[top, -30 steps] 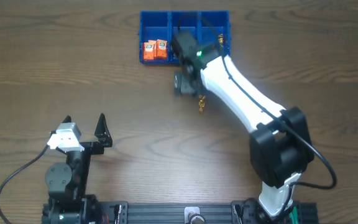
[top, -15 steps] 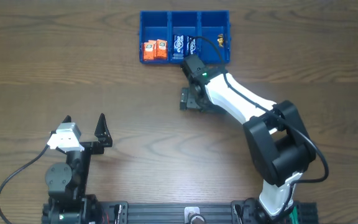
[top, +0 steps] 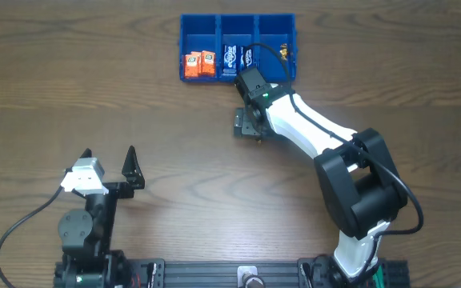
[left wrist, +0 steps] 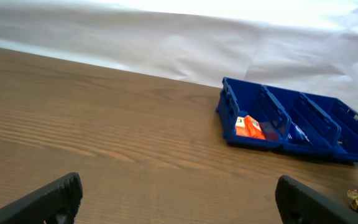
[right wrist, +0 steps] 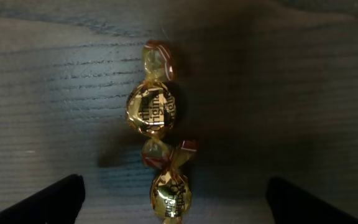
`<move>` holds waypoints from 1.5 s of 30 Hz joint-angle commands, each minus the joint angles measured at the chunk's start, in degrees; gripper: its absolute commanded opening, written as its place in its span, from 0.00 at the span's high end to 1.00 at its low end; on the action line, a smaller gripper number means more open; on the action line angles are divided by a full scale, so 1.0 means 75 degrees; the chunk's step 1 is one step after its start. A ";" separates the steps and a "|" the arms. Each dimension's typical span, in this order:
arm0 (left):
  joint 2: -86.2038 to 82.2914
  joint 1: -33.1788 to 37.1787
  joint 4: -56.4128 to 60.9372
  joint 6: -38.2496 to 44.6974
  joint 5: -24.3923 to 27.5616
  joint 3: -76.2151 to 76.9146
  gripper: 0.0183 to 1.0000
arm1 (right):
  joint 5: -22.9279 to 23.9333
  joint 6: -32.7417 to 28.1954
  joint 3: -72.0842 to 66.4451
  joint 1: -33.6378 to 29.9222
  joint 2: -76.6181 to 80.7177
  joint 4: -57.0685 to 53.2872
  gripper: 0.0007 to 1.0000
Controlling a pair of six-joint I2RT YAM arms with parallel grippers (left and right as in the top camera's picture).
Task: Sort Candies Into Trays
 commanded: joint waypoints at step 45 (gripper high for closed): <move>-0.0050 0.0047 -0.0294 0.0082 0.0163 -0.0125 0.00 | 0.1781 -0.2868 0.1556 -0.1381 -0.1629 0.2422 0.94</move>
